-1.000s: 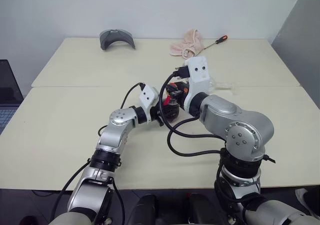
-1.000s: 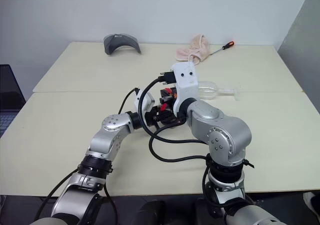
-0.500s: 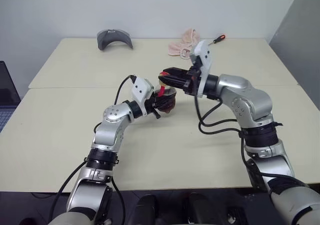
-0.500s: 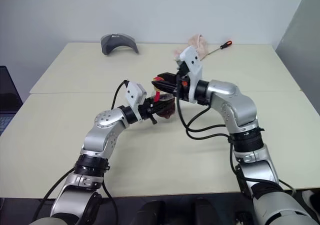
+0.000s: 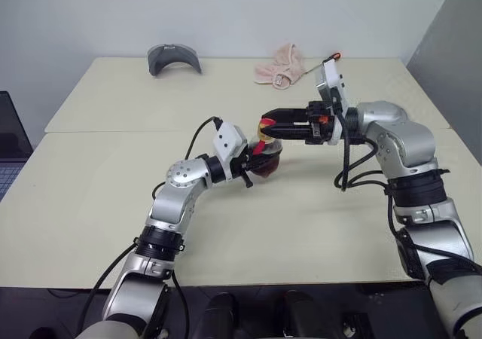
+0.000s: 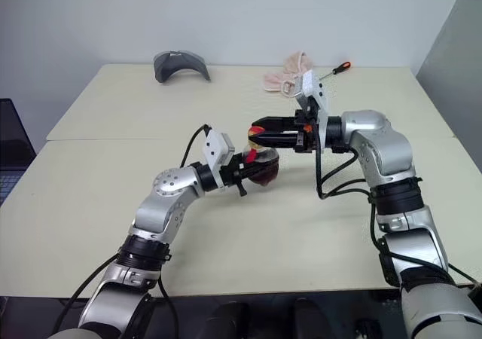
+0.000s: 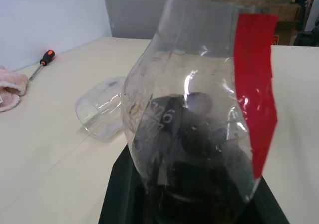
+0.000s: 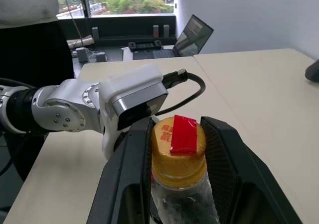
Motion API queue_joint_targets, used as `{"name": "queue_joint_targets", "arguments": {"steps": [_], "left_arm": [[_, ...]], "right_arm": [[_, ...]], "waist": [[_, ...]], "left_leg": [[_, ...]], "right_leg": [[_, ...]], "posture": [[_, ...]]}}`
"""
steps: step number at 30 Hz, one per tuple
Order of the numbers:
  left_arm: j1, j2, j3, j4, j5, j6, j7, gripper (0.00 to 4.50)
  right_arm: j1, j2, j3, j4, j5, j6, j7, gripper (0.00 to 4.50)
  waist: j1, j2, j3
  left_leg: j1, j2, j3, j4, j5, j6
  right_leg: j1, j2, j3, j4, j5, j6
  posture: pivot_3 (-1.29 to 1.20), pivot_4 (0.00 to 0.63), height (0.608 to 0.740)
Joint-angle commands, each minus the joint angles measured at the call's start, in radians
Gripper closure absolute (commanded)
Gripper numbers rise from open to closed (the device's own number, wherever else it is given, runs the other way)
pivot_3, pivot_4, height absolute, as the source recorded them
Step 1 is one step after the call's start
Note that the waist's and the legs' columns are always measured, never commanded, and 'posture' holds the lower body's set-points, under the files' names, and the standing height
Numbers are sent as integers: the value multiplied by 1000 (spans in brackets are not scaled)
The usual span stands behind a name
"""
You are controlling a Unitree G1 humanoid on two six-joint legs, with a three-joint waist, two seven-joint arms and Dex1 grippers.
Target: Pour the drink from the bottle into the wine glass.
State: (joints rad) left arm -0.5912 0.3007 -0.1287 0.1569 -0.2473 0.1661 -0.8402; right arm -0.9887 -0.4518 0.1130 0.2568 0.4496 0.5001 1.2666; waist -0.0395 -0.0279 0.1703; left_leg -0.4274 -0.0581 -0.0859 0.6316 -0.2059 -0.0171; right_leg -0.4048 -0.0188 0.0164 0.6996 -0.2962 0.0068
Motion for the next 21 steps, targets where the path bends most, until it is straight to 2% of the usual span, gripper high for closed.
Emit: {"name": "queue_joint_targets", "arguments": {"steps": [1,5,8,12,15,18,21], "left_arm": [[6,13,17,19,3,16,9,3727],[7,9,17,15,3,20,9,3729],[9,4,18,15,4,19,10,3729],[16,-1,17,8,5,18,14,3729],[20,0,22,1,1,18,17,3729],[25,2,23,1,-1,17,17,3729],[28,0,17,4,-2,17,10,3729]], "right_arm": [[-100,3,-36,19,29,-73,78,3322],[-180,32,-100,52,109,-44,107,3322],[-185,41,-124,45,149,-8,114,3322],[-160,31,-141,14,147,23,37,3322],[-91,-2,-166,-13,62,4,-140,3323],[53,-41,-238,-54,-38,9,-400,3323],[208,-51,-334,-123,-66,40,-590,3323]], "waist": [[1,0,0],[-2,1,0],[8,0,0],[12,0,0],[13,0,0],[19,0,0],[23,0,0]], "left_leg": [[0,0,0,0,0,0],[0,0,0,0,0,0],[0,0,-1,0,0,0],[0,-1,-1,1,0,0],[-1,-1,-1,1,0,0],[-1,-1,-1,2,0,0],[-3,-1,-1,2,0,-1]], "right_leg": [[0,0,0,0,0,0],[-1,0,0,0,0,0],[0,0,-1,0,0,0],[0,-1,0,0,0,0],[0,-1,0,0,0,0],[0,-1,-1,0,0,0],[0,-1,0,-1,0,0]], "posture": [[0,150,740],[0,150,740],[0,150,740],[0,150,740],[0,150,740],[0,150,740],[0,150,740]]}}
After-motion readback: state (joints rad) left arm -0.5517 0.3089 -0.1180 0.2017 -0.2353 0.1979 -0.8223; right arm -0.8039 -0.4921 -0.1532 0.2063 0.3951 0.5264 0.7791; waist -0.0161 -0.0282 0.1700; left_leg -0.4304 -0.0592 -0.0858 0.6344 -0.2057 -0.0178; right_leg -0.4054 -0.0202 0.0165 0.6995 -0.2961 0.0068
